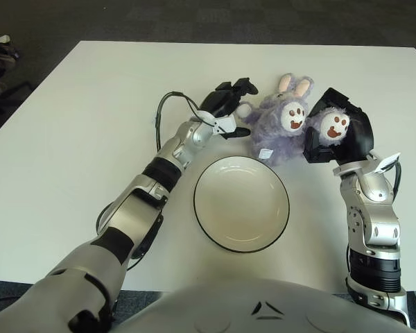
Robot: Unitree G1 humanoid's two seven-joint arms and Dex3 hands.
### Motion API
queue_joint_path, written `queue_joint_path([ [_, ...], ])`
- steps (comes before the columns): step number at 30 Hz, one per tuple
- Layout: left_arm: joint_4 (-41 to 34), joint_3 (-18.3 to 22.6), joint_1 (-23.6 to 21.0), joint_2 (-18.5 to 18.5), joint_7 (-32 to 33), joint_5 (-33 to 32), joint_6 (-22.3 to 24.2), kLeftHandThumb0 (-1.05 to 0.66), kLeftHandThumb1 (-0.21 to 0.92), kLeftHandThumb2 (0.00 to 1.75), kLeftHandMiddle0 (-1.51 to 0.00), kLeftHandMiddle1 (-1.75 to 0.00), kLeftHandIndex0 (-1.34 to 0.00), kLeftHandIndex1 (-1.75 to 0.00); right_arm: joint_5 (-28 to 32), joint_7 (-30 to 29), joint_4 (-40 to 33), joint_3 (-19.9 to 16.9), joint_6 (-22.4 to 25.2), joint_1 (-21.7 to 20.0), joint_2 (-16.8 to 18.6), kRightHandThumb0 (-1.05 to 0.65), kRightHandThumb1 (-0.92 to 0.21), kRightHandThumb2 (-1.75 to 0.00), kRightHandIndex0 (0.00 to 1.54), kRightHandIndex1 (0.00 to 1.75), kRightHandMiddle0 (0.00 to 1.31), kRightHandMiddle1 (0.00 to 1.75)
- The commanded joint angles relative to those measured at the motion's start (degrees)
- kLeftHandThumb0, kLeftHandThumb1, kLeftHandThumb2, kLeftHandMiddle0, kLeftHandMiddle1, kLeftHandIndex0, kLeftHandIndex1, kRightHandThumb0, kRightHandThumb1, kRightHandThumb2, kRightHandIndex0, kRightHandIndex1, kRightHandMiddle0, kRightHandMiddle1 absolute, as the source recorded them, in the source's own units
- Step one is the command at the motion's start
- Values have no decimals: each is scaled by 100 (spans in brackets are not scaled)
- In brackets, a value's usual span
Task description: Put the doll into the plate.
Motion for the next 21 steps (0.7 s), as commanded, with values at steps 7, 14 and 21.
queue_joint_path([
  [7,565,57,-257,-244,348,-174,-490,-46,32,106,-25,-157,-8,-132,134,27,-15,-20,-60,-19,38,-1,-8,-153,71,168,70,166],
  [14,825,82,-343,-340,568,-181,-761,-3,44,100,-39,-162,-16,-137,87,18,-11,-7,-78,-9,40,-1,-8,-153,70,168,70,166],
  [21,918,129,-377,-454,708,-212,-872,38,47,106,-51,-167,-21,-141,77,4,11,-25,-77,-13,31,-1,-8,-153,70,168,70,166],
])
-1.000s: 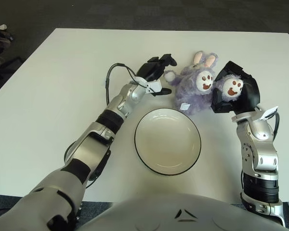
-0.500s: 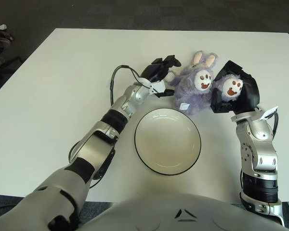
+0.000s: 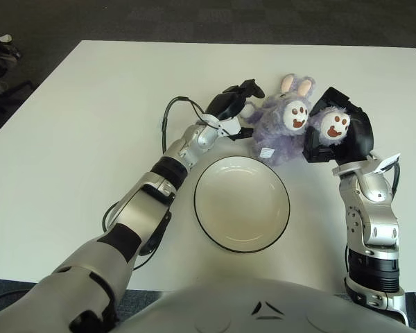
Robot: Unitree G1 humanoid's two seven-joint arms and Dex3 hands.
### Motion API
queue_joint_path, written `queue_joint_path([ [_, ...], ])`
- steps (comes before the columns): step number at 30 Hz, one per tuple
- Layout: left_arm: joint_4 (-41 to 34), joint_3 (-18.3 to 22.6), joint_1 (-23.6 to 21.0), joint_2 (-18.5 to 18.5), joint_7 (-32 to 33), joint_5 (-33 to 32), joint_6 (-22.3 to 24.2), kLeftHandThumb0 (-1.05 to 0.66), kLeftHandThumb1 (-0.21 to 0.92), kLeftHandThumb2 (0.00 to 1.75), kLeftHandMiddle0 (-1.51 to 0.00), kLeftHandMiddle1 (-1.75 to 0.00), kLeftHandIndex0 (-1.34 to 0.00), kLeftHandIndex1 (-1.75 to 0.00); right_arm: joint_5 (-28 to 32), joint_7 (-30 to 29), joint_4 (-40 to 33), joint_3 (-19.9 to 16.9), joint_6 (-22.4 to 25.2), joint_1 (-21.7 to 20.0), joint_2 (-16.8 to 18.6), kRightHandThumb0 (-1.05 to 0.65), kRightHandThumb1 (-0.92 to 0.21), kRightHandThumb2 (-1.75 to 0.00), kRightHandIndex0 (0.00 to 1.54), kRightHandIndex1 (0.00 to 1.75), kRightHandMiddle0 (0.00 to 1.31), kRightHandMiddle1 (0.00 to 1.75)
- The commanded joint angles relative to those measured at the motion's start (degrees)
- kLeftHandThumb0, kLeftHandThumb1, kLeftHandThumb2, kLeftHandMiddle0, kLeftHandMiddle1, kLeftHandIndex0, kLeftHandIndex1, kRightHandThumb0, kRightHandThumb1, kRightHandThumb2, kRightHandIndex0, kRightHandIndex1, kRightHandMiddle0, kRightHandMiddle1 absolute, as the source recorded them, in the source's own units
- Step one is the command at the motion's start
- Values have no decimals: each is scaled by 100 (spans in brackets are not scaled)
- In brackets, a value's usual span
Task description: Put the doll into the plate.
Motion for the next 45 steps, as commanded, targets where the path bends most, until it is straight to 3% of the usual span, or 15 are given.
queue_joint_path([
  [1,49,37,-165,-98,153,-71,-142,39,47,106,-51,-168,-22,-142,61,5,12,-30,-58,-13,-8,-1,-8,-153,70,168,70,166],
  [4,65,18,-180,-108,241,-15,-174,41,46,108,-52,-169,-26,-145,98,27,7,-44,-17,-14,-19,-1,-8,-153,70,168,70,166],
  [6,67,4,-187,-117,282,17,-168,16,45,108,-53,-172,-38,-146,117,34,0,-51,4,-11,-19,-1,-8,-153,70,168,70,166],
  [8,50,-7,-185,-139,321,41,-136,8,43,110,-54,-173,-44,-145,156,49,0,-59,15,-11,-13,-1,-9,-153,70,168,70,166],
  [17,-73,-2,-138,-249,428,63,34,-1,29,124,-63,-175,-62,-139,271,65,28,-75,-19,-15,8,-1,-8,-153,70,168,70,166],
  [24,-152,-18,-101,-359,745,173,229,-1,20,142,-61,-172,-61,-167,186,28,16,-70,1,0,-24,-1,-8,-153,70,168,70,166],
  [45,-527,-46,79,-443,937,220,517,-1,9,152,-70,-168,-70,-165,37,-74,-1,-49,153,-4,-57,-1,-8,-153,71,168,71,166],
])
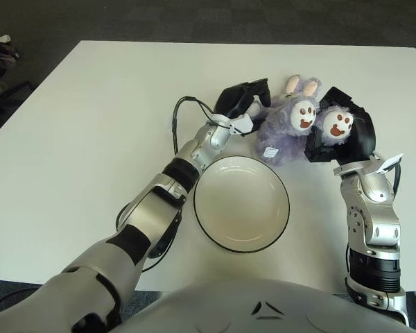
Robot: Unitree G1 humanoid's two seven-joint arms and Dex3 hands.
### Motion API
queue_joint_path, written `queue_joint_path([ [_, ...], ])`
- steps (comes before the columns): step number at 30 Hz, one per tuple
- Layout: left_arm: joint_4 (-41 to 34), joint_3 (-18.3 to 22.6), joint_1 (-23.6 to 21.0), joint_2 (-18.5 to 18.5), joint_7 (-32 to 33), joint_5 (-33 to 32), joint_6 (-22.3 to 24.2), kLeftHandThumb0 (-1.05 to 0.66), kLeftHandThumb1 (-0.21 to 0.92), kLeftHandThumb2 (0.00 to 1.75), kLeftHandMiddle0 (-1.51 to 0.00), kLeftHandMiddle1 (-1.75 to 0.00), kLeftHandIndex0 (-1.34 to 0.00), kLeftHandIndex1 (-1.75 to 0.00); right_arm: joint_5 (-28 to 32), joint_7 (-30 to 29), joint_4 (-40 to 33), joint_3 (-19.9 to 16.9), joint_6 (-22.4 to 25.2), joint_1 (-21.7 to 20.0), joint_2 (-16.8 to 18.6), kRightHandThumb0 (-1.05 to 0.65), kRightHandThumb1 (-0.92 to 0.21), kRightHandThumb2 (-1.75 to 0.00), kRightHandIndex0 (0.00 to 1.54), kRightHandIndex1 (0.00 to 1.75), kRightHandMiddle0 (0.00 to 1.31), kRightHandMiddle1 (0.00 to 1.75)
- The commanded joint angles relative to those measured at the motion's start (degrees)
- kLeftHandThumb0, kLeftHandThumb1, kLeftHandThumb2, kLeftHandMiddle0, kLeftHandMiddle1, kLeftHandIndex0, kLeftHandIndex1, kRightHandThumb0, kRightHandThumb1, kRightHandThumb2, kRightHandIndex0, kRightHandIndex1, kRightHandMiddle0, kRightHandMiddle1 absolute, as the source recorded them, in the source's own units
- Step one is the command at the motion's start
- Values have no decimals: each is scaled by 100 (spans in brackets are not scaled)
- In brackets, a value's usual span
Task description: Put the doll into the plate.
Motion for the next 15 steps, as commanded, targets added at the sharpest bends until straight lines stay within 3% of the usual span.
queue_joint_path([
  [1,-159,-23,73,-4,28,30,101,-1,9,152,-70,-168,-70,-165,-54,-61,-8,-1,105,-7,-43,-1,-8,-154,71,168,71,166],
  [7,-393,-21,161,20,-107,-3,237,-1,7,153,-72,-167,-72,-164,152,-45,-23,-47,338,-41,-9,-1,-7,-154,71,168,71,166],
  [13,-861,-44,350,113,-180,68,386,-1,6,154,-72,-167,-73,-164,212,-290,-147,-113,1011,-117,18,-1,-9,-153,70,168,69,167],
  [15,-1291,-26,518,238,-321,88,487,-1,6,154,-72,-167,-73,-164,141,-367,170,-186,856,-256,32,-1,-11,-151,69,168,68,167],
])
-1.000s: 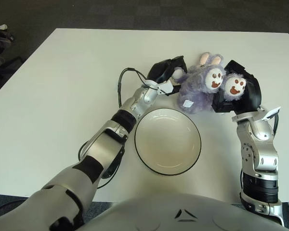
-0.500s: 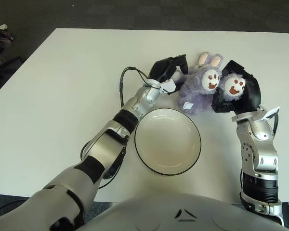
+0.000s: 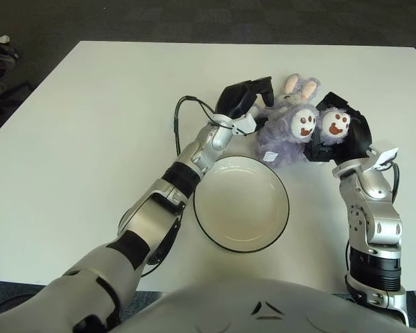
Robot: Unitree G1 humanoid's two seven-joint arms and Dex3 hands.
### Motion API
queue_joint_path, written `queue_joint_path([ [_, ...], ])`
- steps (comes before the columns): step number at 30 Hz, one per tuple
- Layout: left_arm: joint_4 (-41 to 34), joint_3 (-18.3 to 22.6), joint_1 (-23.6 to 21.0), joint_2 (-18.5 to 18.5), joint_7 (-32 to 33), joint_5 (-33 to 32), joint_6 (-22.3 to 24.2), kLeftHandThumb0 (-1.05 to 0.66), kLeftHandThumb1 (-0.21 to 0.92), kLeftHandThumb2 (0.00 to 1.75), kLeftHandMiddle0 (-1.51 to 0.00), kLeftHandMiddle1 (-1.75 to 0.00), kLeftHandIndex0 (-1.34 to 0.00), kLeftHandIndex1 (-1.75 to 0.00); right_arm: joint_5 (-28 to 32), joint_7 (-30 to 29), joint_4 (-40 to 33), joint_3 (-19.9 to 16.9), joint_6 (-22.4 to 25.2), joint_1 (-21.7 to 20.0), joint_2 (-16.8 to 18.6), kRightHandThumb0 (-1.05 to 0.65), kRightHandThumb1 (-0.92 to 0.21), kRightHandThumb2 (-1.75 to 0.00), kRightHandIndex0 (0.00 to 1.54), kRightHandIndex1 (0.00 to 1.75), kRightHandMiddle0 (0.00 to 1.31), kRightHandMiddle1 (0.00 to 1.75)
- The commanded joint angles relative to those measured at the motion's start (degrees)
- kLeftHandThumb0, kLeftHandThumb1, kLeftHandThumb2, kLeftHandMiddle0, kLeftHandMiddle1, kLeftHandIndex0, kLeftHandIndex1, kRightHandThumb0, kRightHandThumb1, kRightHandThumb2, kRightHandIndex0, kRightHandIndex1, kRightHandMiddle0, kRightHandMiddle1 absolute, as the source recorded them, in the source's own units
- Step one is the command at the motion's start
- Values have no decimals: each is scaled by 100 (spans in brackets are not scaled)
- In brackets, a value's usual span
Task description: Put the doll into the plate.
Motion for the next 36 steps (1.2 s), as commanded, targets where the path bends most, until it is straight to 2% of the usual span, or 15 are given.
queue_joint_path([
  [1,-531,19,242,176,-187,38,151,-1,6,154,-72,-167,-73,-164,-27,-126,340,-137,-107,-189,20,-1,-12,-150,68,168,67,167],
  [4,-767,28,335,207,-281,44,282,-1,6,154,-72,-167,-73,-164,-62,-151,531,-177,-197,-278,-7,-1,-13,-148,67,168,66,167],
  [17,-1859,92,804,362,-542,144,849,-1,6,153,-73,-166,-73,-163,-242,-307,1481,-388,-39,-953,-314,-1,-11,-148,69,166,69,164],
  [36,-2783,88,1177,517,-988,229,1308,-1,6,153,-73,-166,-73,-163,-452,-423,1860,-391,71,-1344,-508,-1,-5,-153,75,163,75,161],
])
